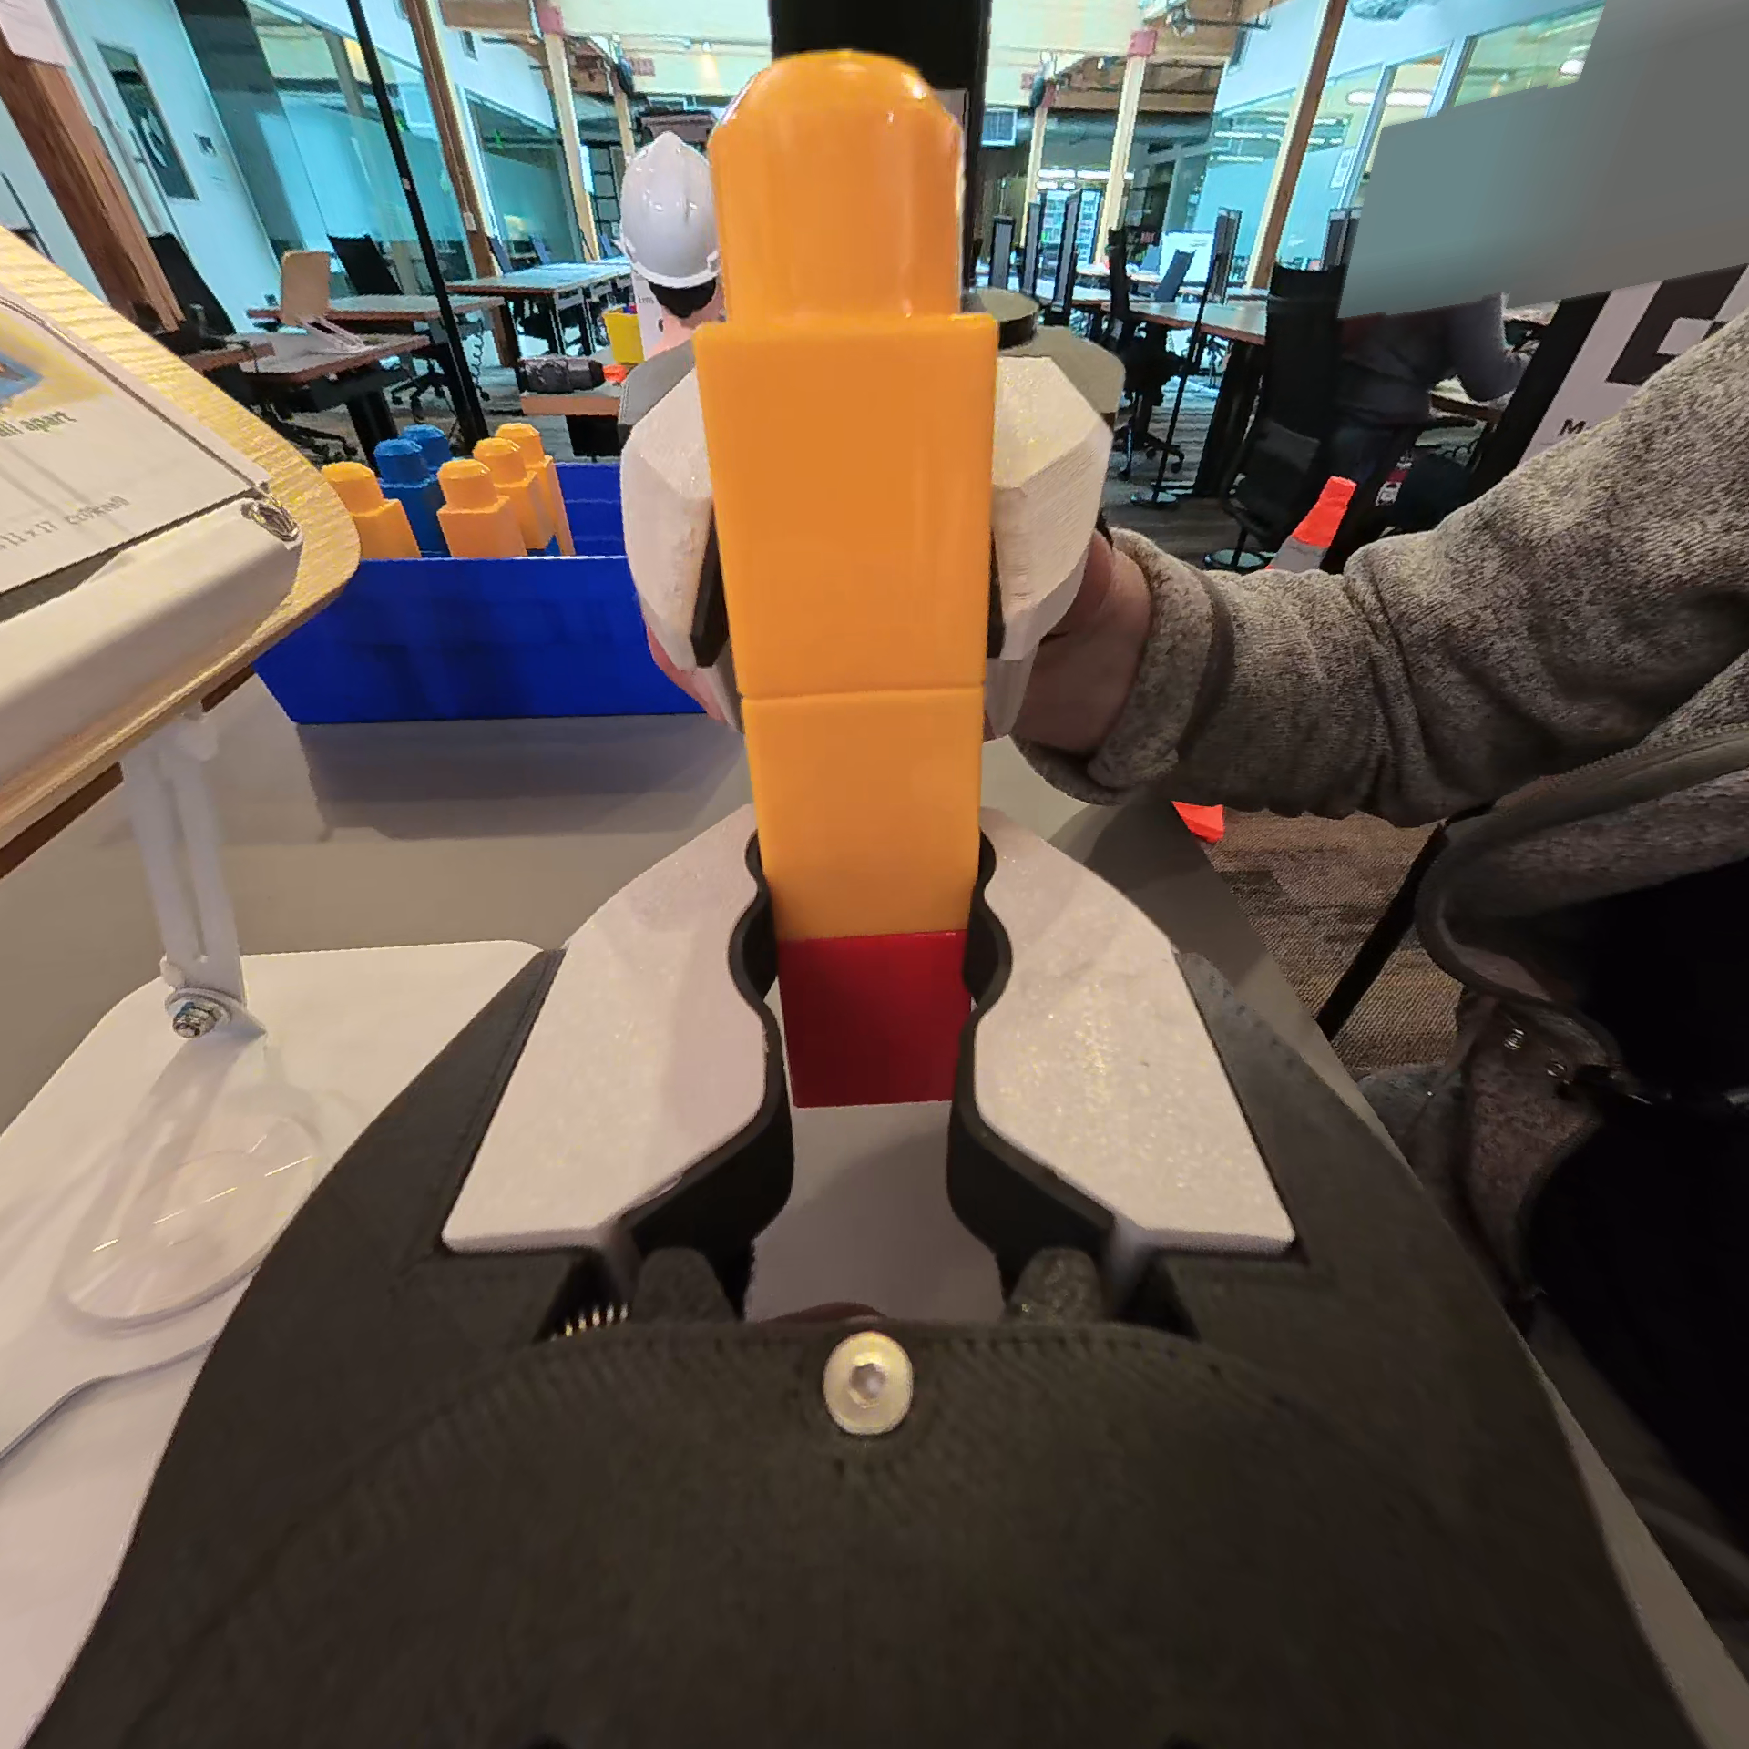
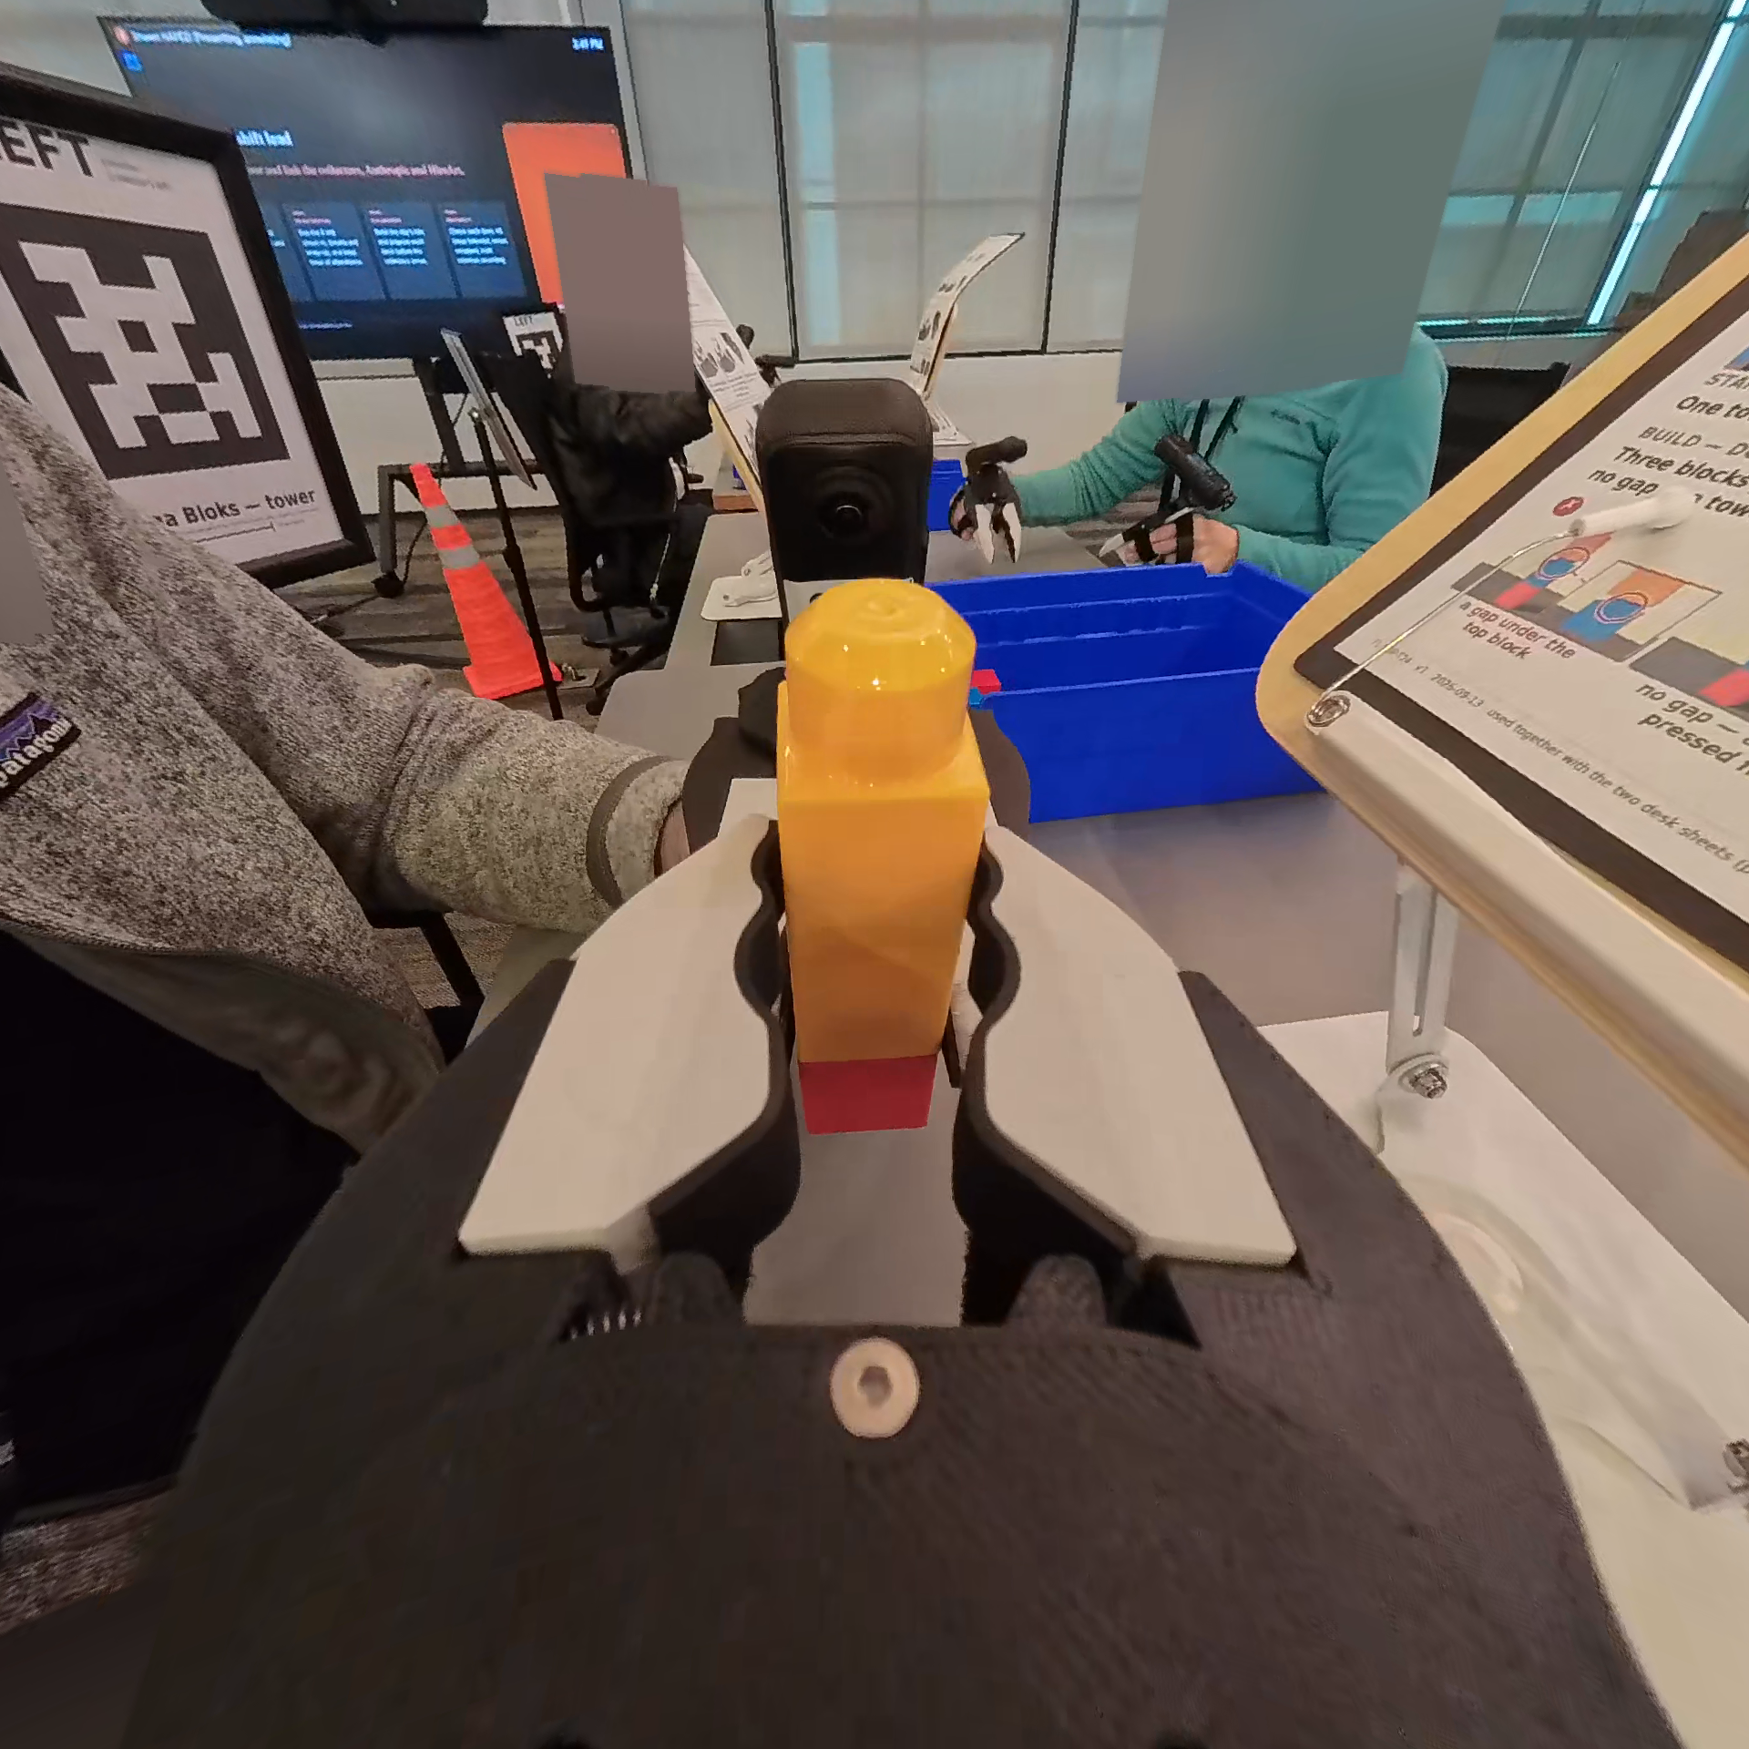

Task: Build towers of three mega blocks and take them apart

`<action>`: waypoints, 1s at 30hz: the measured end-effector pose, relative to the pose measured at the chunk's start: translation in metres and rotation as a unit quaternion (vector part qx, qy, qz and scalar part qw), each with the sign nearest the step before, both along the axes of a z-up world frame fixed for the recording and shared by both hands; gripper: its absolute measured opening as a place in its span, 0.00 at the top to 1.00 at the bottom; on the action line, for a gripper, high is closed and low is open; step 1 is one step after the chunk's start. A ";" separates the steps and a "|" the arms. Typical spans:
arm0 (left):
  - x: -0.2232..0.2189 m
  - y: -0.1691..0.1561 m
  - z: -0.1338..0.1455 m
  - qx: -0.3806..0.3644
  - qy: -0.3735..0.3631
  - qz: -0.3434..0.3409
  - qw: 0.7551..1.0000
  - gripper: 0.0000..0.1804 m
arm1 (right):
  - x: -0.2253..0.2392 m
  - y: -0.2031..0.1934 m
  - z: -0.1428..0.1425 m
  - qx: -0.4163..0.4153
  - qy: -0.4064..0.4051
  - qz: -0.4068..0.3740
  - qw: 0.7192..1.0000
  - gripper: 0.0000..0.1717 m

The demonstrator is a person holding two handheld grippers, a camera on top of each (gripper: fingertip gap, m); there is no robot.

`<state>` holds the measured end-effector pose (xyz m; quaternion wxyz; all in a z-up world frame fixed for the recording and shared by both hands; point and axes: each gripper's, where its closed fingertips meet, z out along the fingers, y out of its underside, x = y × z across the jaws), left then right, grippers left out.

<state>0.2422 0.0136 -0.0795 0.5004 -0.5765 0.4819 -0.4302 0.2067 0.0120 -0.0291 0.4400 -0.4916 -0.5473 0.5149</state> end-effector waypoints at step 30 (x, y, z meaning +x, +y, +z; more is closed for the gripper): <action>-0.006 0.003 0.031 -0.043 -0.009 -0.032 0.999 0.73 | -0.004 -0.001 -0.047 0.075 -0.127 0.006 0.989 0.78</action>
